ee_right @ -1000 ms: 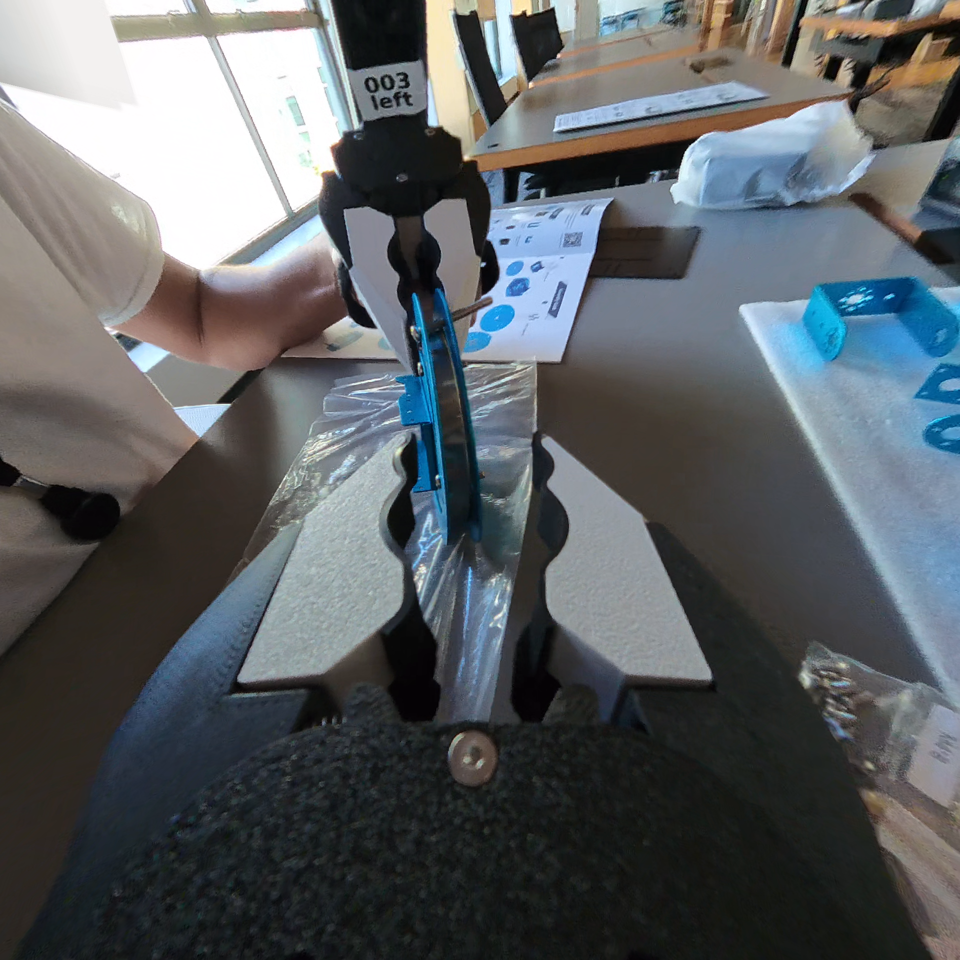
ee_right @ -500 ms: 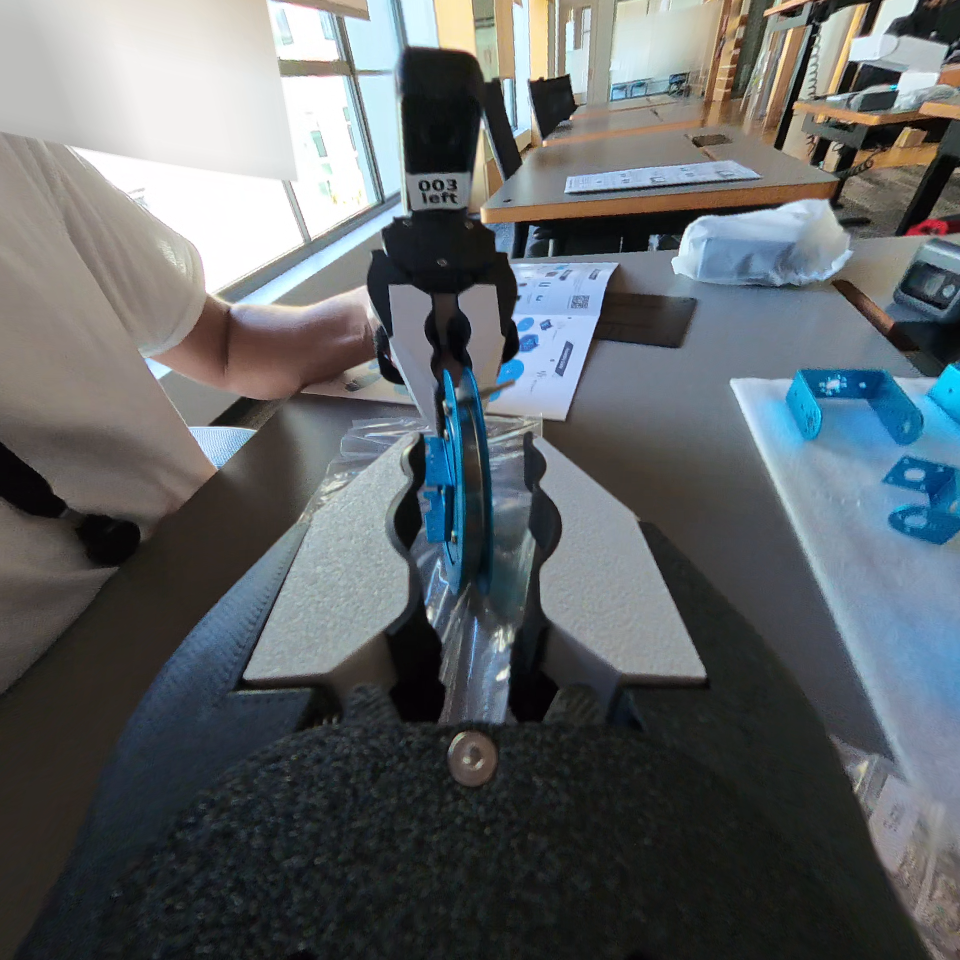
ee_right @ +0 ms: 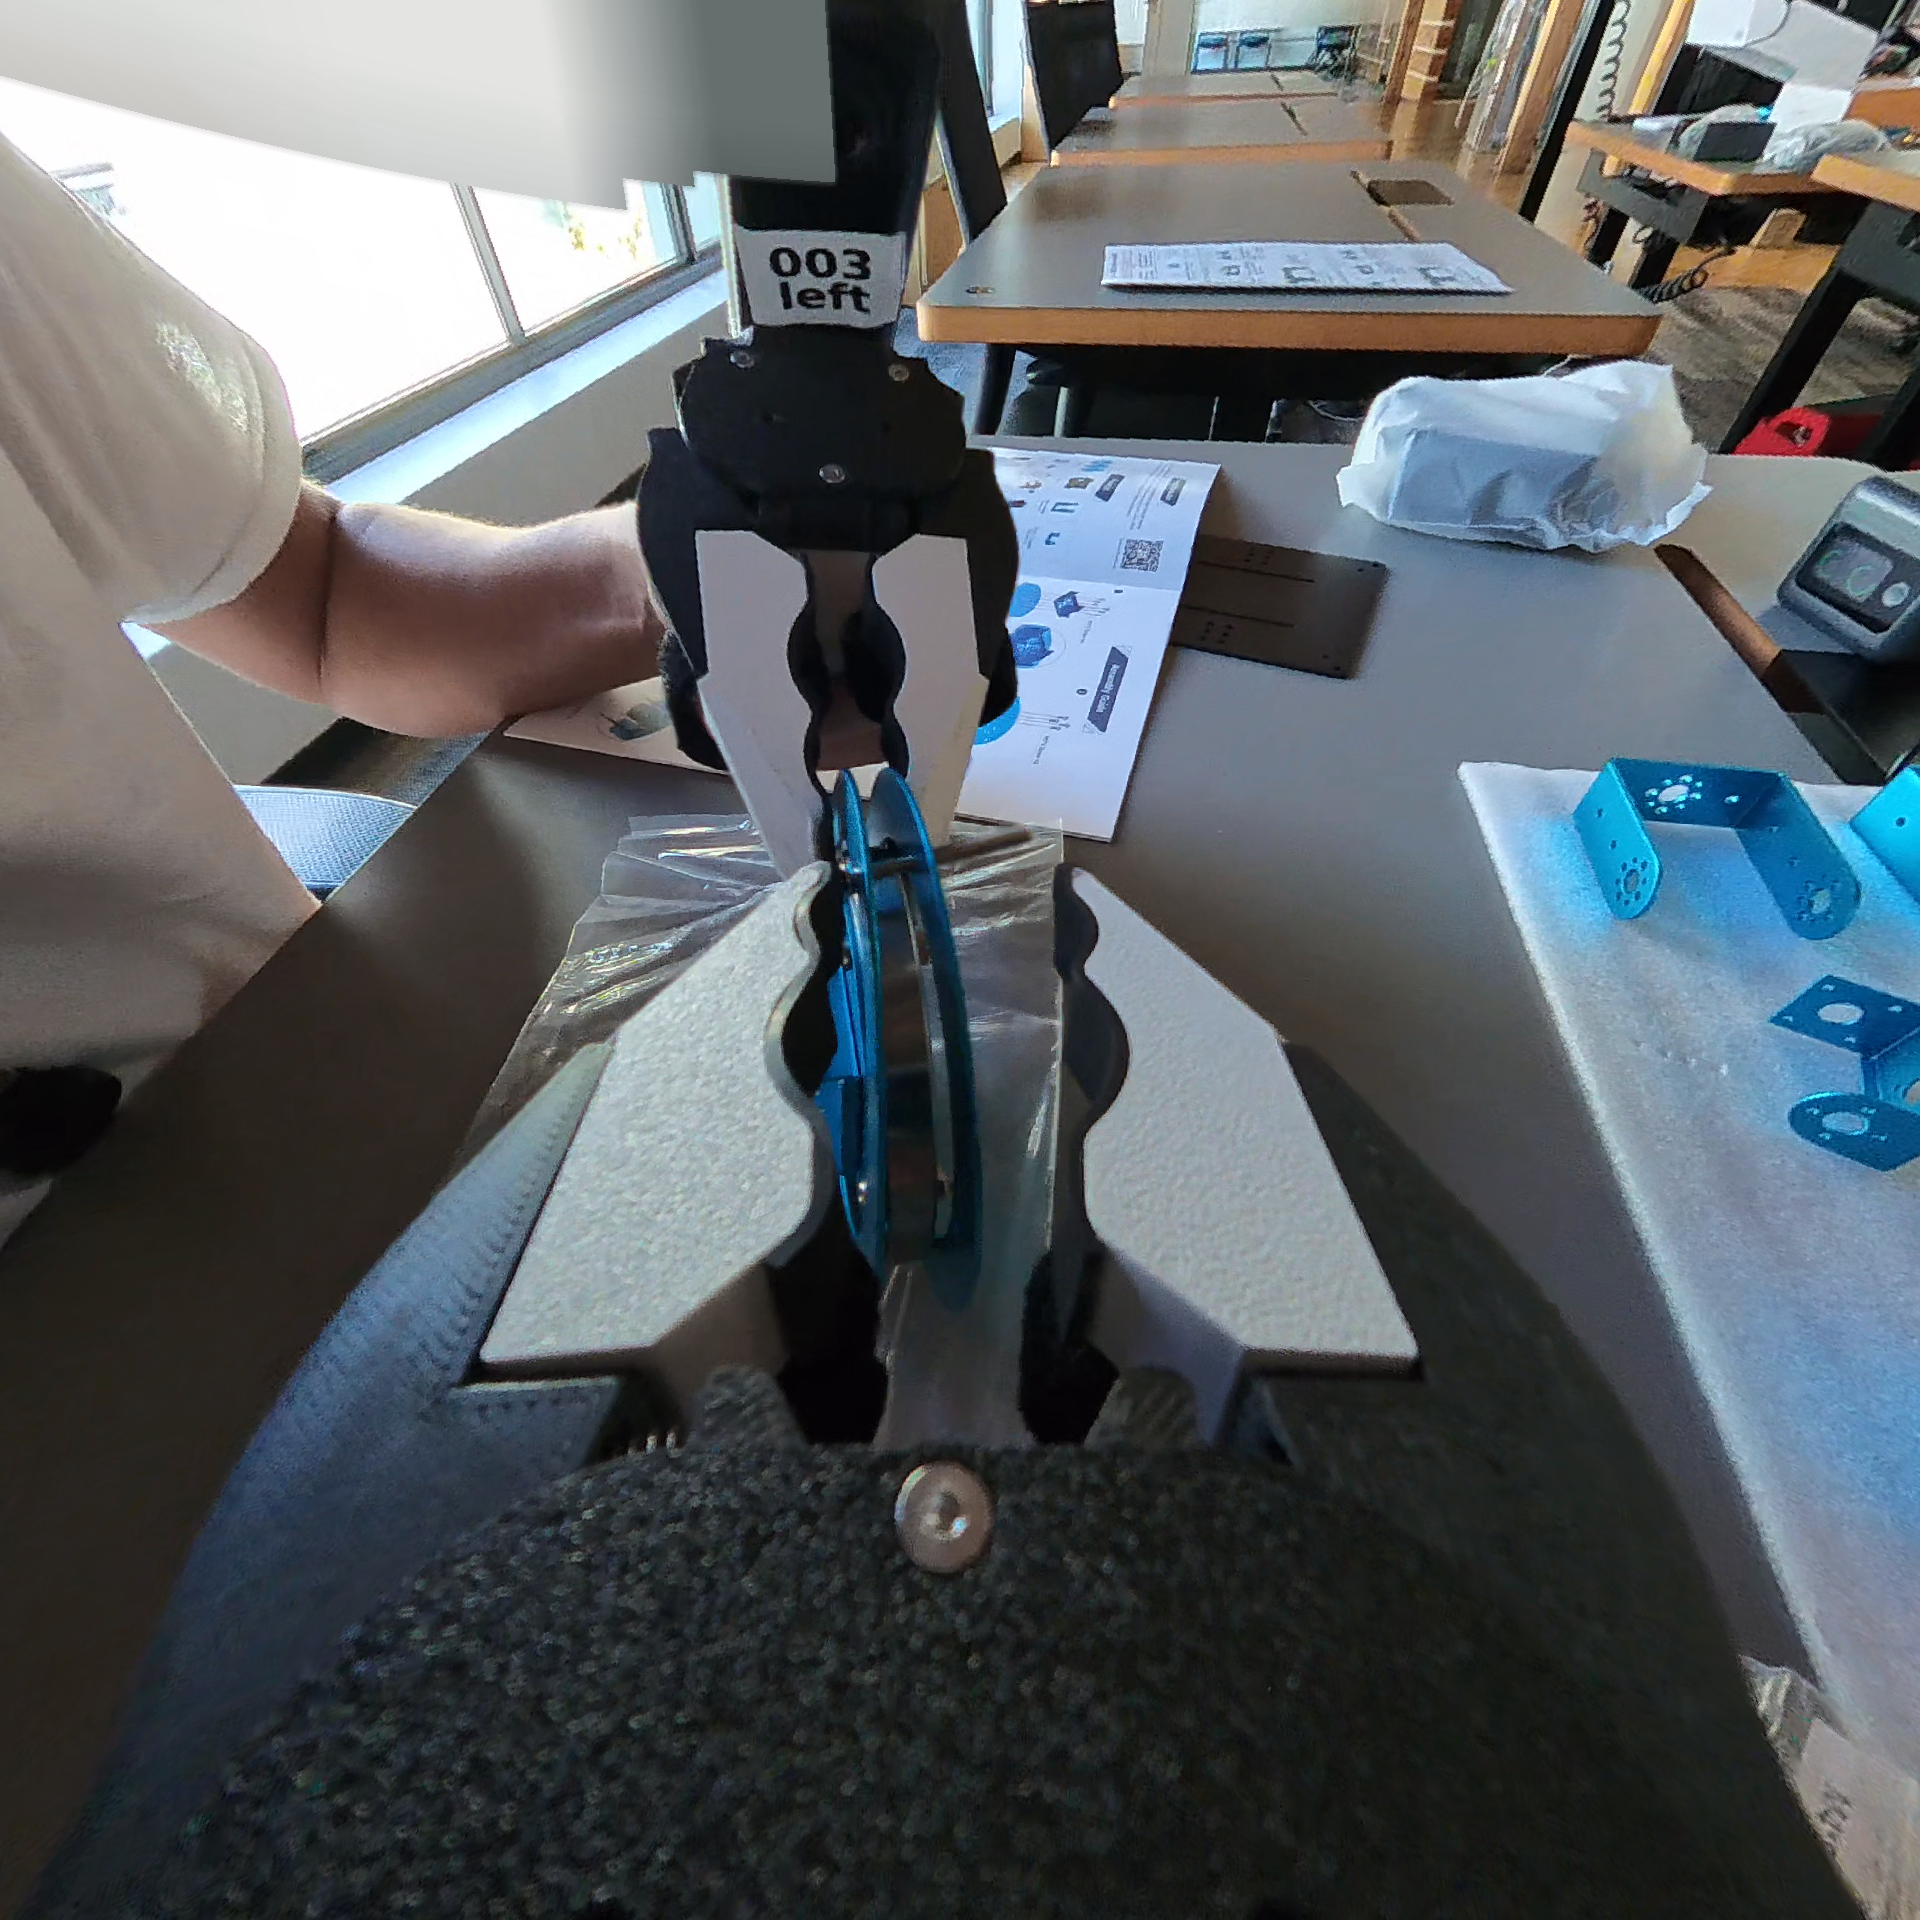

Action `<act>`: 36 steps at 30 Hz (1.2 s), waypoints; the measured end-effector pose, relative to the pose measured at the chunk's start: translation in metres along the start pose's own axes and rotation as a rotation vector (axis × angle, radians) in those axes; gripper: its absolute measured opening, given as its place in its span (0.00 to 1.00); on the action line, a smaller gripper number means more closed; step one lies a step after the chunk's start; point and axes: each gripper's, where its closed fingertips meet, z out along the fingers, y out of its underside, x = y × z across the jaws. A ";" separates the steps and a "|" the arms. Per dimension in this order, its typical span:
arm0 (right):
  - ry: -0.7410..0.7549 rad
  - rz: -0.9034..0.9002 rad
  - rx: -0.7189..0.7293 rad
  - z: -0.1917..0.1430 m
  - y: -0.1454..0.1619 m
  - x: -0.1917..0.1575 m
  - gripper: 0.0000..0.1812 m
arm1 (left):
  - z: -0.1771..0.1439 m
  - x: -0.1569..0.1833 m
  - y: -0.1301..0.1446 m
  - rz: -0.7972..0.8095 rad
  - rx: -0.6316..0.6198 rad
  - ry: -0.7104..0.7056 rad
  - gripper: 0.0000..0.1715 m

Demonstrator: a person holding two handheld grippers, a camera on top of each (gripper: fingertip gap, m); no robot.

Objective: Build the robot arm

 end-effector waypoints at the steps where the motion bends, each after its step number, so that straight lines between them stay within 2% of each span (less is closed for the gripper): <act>1: 0.003 -0.005 -0.001 0.000 0.000 -0.001 0.20 | 0.000 0.000 0.000 0.000 -0.001 -0.002 0.07; 18: -0.024 0.057 0.015 -0.022 0.003 -0.009 0.18 | 0.001 0.003 0.000 0.034 -0.008 -0.014 0.07; 22: -0.008 0.050 0.014 -0.027 0.012 -0.006 0.18 | 0.002 0.004 -0.001 0.042 -0.003 -0.012 0.07; 27: -0.009 0.036 0.106 -0.043 0.011 -0.007 0.10 | 0.002 0.004 0.000 0.048 -0.005 -0.015 0.07; 30: -0.080 0.109 0.046 -0.036 0.025 -0.011 0.22 | 0.002 0.004 0.000 0.052 -0.007 -0.016 0.07; 31: -0.100 0.129 0.032 -0.033 0.030 -0.012 0.23 | 0.002 0.004 0.000 0.056 -0.007 -0.018 0.07; 36: -0.110 0.132 -0.079 -0.026 0.057 -0.014 0.10 | 0.002 0.005 0.000 0.088 -0.020 -0.034 0.07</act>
